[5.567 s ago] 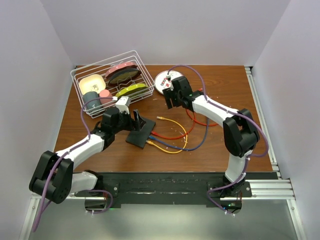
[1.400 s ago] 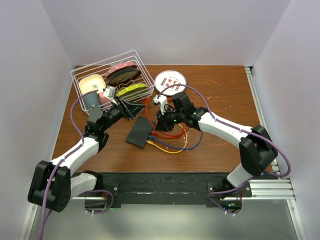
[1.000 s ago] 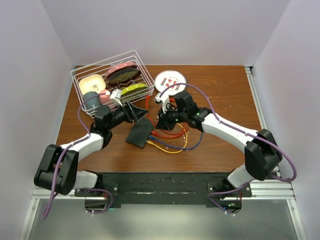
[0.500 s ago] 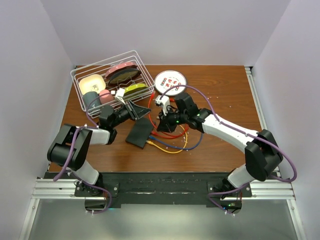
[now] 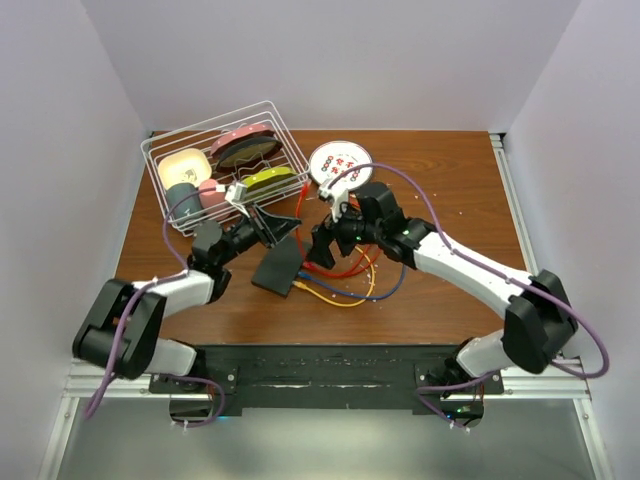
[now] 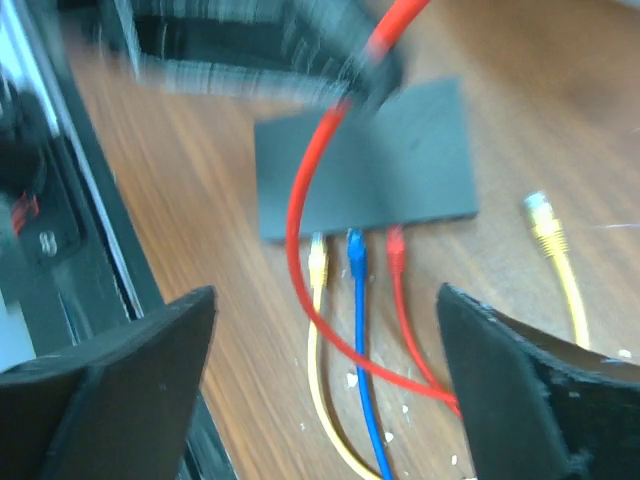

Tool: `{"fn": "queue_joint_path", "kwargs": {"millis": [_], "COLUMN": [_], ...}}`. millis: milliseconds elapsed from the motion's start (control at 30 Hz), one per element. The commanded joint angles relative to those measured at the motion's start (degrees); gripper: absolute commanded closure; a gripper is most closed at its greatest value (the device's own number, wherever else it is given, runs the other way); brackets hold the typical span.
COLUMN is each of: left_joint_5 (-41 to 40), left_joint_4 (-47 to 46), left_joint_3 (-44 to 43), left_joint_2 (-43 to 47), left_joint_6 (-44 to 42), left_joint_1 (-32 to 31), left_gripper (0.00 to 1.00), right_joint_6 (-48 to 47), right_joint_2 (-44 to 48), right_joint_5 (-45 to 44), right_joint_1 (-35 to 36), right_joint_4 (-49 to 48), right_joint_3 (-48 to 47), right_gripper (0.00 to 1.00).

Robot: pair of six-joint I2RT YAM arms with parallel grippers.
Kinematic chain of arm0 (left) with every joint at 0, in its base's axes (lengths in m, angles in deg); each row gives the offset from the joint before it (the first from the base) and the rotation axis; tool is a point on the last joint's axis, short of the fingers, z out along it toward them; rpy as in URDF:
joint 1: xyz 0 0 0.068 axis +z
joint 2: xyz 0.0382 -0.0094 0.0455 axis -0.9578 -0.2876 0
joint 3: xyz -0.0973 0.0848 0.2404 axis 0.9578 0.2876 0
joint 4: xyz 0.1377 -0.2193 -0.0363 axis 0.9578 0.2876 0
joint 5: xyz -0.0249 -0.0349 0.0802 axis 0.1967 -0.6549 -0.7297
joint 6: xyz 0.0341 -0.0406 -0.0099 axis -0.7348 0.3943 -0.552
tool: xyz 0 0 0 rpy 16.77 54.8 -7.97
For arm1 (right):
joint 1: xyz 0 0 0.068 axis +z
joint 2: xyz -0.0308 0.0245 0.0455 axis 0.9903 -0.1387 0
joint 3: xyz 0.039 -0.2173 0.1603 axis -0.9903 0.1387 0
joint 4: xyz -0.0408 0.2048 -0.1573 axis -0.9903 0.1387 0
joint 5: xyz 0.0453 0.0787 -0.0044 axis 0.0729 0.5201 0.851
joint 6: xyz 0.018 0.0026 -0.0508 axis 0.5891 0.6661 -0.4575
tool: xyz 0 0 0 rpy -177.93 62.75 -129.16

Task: Insert the plug into the switch port

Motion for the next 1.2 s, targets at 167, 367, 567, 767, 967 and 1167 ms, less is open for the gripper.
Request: {"fn": "queue_joint_path", "kwargs": {"millis": [167,367,567,767,967,1167], "left_joint_5": [-17.78,-22.70,-23.06,-23.94,-24.03,-23.85], "left_joint_4": [12.21,16.17,17.76,18.73,19.08,19.17], "left_joint_3": [2.20,2.47,1.94,2.03,1.86,1.85], "left_joint_2": [12.23,15.40,16.54,17.16,16.90,16.98], "left_joint_6": [-13.24,-15.26,-16.23,-16.23,-16.05,-15.88], "left_joint_1": [-7.82,-8.97,-9.05,-9.05,-9.05,-9.05], "left_gripper": [1.00,1.00,1.00,1.00,1.00,1.00], "right_joint_6": [18.81,32.88,39.39,41.77,43.44,43.62], "right_joint_2": [6.84,3.43,-1.06,-3.79,-6.86,-9.76], "right_joint_5": [-11.55,-8.74,-3.66,-1.88,0.31,-0.30], "right_joint_1": [-2.12,-5.11,-5.11,-5.11,-4.94,-4.50], "right_joint_4": [-14.09,-17.86,-23.14,-26.31,-27.62,-25.78], "right_joint_3": [-1.98,-2.42,-2.86,-4.44,-5.85,-7.96], "right_gripper": [0.02,0.14,0.30,0.38,0.45,0.49]}}
